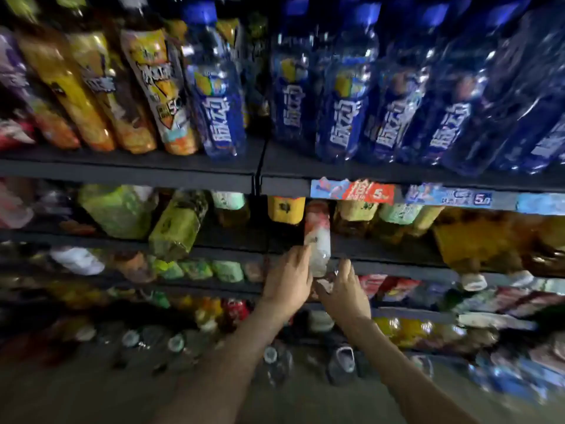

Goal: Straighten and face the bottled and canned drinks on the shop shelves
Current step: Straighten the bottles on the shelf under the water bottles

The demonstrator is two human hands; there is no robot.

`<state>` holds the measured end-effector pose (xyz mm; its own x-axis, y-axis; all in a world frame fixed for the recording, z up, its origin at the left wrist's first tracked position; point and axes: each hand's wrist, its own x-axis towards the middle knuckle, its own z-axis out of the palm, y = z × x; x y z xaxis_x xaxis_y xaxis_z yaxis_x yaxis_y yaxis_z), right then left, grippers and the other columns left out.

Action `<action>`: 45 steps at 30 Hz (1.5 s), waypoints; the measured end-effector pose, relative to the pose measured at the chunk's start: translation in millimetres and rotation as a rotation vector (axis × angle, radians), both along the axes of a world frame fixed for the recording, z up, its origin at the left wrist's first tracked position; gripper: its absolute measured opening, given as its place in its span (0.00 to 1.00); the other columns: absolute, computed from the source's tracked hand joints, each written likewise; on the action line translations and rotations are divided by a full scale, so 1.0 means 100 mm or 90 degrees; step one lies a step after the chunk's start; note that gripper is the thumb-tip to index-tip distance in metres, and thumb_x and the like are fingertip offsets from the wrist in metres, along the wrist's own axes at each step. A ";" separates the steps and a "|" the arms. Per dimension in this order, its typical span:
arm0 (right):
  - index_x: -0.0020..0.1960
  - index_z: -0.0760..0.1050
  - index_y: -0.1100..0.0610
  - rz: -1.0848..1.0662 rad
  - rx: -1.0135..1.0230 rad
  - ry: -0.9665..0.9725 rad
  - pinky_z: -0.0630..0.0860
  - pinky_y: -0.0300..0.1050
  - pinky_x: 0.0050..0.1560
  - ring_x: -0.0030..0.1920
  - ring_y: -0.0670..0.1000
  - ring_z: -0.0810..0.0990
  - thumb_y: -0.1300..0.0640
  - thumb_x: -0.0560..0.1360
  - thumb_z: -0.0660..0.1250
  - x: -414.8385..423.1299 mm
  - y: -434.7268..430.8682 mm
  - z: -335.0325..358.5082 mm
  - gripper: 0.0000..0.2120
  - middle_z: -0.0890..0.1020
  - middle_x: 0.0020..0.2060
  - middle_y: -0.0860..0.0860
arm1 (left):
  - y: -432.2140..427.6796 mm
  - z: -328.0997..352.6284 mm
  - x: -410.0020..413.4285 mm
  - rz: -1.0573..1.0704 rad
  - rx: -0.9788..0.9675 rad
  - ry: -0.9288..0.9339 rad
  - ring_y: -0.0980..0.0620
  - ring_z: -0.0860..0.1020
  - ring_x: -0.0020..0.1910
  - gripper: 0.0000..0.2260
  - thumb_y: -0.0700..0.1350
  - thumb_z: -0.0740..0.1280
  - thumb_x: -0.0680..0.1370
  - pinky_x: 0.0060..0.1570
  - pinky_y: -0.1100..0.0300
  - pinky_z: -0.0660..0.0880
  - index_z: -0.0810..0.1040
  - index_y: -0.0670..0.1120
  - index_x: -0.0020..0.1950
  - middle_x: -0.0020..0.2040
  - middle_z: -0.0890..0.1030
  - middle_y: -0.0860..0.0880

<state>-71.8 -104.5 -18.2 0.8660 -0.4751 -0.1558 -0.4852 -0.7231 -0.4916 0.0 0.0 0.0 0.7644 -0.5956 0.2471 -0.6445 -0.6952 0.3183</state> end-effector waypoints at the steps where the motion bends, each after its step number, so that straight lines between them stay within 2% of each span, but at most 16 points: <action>1: 0.67 0.60 0.61 -0.019 0.036 -0.030 0.71 0.49 0.58 0.63 0.58 0.71 0.50 0.78 0.61 0.07 -0.03 -0.08 0.23 0.70 0.62 0.59 | -0.05 -0.17 0.05 0.004 0.004 -0.024 0.49 0.81 0.37 0.27 0.45 0.79 0.60 0.30 0.60 0.73 0.79 0.46 0.57 0.45 0.81 0.49; 5: 0.61 0.62 0.60 -0.054 0.113 -0.125 0.71 0.48 0.42 0.56 0.60 0.76 0.52 0.76 0.65 0.29 -0.10 -0.46 0.20 0.75 0.57 0.58 | -0.17 -0.54 0.18 -0.033 -0.012 0.043 0.41 0.79 0.56 0.26 0.33 0.70 0.68 0.51 0.46 0.77 0.72 0.40 0.66 0.63 0.76 0.42; 9: 0.58 0.65 0.62 -0.038 0.043 -0.226 0.71 0.48 0.36 0.50 0.62 0.78 0.55 0.74 0.68 0.37 -0.14 -0.74 0.19 0.78 0.51 0.59 | -0.22 -0.81 0.30 -0.096 -0.057 0.035 0.42 0.71 0.67 0.36 0.26 0.68 0.66 0.58 0.50 0.74 0.65 0.41 0.73 0.71 0.69 0.40; 11: 0.57 0.65 0.60 -0.029 -0.001 -0.286 0.73 0.49 0.32 0.44 0.64 0.79 0.58 0.70 0.73 0.33 -0.16 -0.77 0.23 0.79 0.47 0.61 | -0.22 -0.86 0.36 -0.139 -0.103 0.035 0.43 0.67 0.70 0.38 0.26 0.67 0.67 0.63 0.54 0.70 0.61 0.44 0.75 0.72 0.66 0.40; 14: 0.55 0.61 0.56 -0.010 -0.025 -0.399 0.75 0.49 0.26 0.37 0.64 0.81 0.60 0.63 0.79 0.22 -0.17 -0.61 0.31 0.80 0.42 0.62 | -0.32 -0.81 0.40 -0.148 -0.197 0.030 0.47 0.64 0.70 0.28 0.36 0.65 0.74 0.67 0.51 0.66 0.60 0.44 0.73 0.71 0.67 0.39; 16: 0.57 0.61 0.55 -0.001 0.004 -0.458 0.78 0.50 0.29 0.41 0.63 0.82 0.58 0.63 0.78 0.16 -0.20 -0.44 0.31 0.79 0.47 0.60 | -0.43 -0.60 0.38 -0.103 -0.235 0.071 0.54 0.67 0.67 0.23 0.48 0.66 0.74 0.66 0.59 0.65 0.68 0.47 0.69 0.68 0.71 0.46; 18: 0.60 0.61 0.52 -0.030 0.094 -0.514 0.79 0.45 0.40 0.49 0.55 0.80 0.55 0.67 0.73 0.16 -0.24 -0.29 0.28 0.75 0.54 0.50 | -0.51 -0.42 0.34 -0.107 -0.275 0.103 0.66 0.71 0.59 0.18 0.56 0.65 0.71 0.61 0.69 0.67 0.73 0.57 0.60 0.60 0.75 0.58; 19: 0.62 0.61 0.49 -0.046 0.135 -0.550 0.78 0.40 0.44 0.51 0.49 0.78 0.55 0.69 0.71 0.18 -0.25 -0.23 0.27 0.72 0.55 0.44 | -0.53 -0.35 0.32 -0.099 -0.295 0.116 0.67 0.72 0.58 0.17 0.56 0.65 0.71 0.58 0.68 0.69 0.73 0.57 0.59 0.57 0.76 0.59; 21: 0.64 0.64 0.48 -0.079 0.191 -0.598 0.76 0.38 0.48 0.50 0.43 0.75 0.52 0.73 0.69 0.25 -0.29 -0.17 0.23 0.70 0.54 0.40 | -0.57 -0.32 0.30 -0.047 -0.343 0.149 0.64 0.72 0.57 0.23 0.55 0.67 0.70 0.55 0.71 0.70 0.73 0.48 0.62 0.58 0.75 0.56; 23: 0.65 0.67 0.51 -0.100 0.199 -0.567 0.73 0.40 0.54 0.52 0.43 0.73 0.50 0.75 0.65 0.34 -0.35 -0.18 0.20 0.70 0.53 0.42 | -0.61 -0.31 0.31 0.025 -0.373 0.168 0.61 0.72 0.56 0.26 0.53 0.69 0.70 0.48 0.77 0.66 0.71 0.42 0.64 0.57 0.75 0.52; 26: 0.65 0.67 0.46 -0.101 0.284 -0.451 0.71 0.43 0.61 0.58 0.39 0.72 0.53 0.78 0.63 0.48 -0.41 -0.21 0.16 0.71 0.56 0.39 | -0.69 -0.28 0.37 0.095 -0.362 0.210 0.49 0.77 0.56 0.25 0.47 0.73 0.71 0.44 0.72 0.66 0.70 0.43 0.65 0.58 0.79 0.46; 30: 0.69 0.68 0.50 -0.097 0.360 -0.404 0.73 0.40 0.61 0.62 0.41 0.73 0.53 0.79 0.61 0.61 -0.49 -0.17 0.19 0.75 0.63 0.46 | -0.78 -0.25 0.55 0.103 -0.388 0.259 0.50 0.78 0.54 0.23 0.48 0.73 0.72 0.38 0.75 0.67 0.70 0.42 0.62 0.56 0.79 0.46; 36: 0.73 0.64 0.56 -0.064 0.307 -0.285 0.70 0.46 0.66 0.67 0.47 0.70 0.64 0.77 0.63 0.49 -0.56 -0.23 0.25 0.72 0.67 0.50 | -0.97 -0.25 0.64 0.107 -0.432 0.243 0.48 0.75 0.61 0.28 0.47 0.73 0.72 0.50 0.71 0.68 0.66 0.39 0.67 0.61 0.75 0.43; 39: 0.71 0.65 0.56 -0.106 0.263 -0.225 0.68 0.36 0.59 0.61 0.45 0.72 0.63 0.77 0.64 0.16 -0.62 -0.20 0.23 0.72 0.61 0.47 | -0.99 -0.24 0.43 0.164 -0.458 0.182 0.43 0.72 0.62 0.29 0.42 0.73 0.72 0.56 0.69 0.64 0.65 0.36 0.68 0.63 0.72 0.39; 42: 0.60 0.71 0.56 -0.259 0.203 -0.230 0.71 0.40 0.48 0.51 0.50 0.76 0.62 0.76 0.65 -0.37 -0.81 -0.18 0.13 0.76 0.50 0.49 | -1.00 -0.30 0.01 0.200 -0.425 0.168 0.36 0.72 0.60 0.30 0.36 0.75 0.68 0.55 0.63 0.67 0.66 0.31 0.66 0.60 0.70 0.33; 45: 0.48 0.66 0.58 -0.450 0.113 -0.287 0.61 0.43 0.39 0.44 0.58 0.73 0.64 0.74 0.66 -0.90 -1.16 -0.14 0.09 0.72 0.41 0.53 | -1.13 -0.43 -0.39 0.071 -0.342 0.198 0.36 0.76 0.55 0.29 0.33 0.76 0.65 0.55 0.61 0.69 0.69 0.31 0.62 0.57 0.73 0.35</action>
<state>-161.3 -220.5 -32.0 0.3731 -0.9278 0.0085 -0.5239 -0.2182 -0.8233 -39.3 -112.8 -42.5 0.8990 -0.3631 0.2450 -0.3981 -0.4441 0.8026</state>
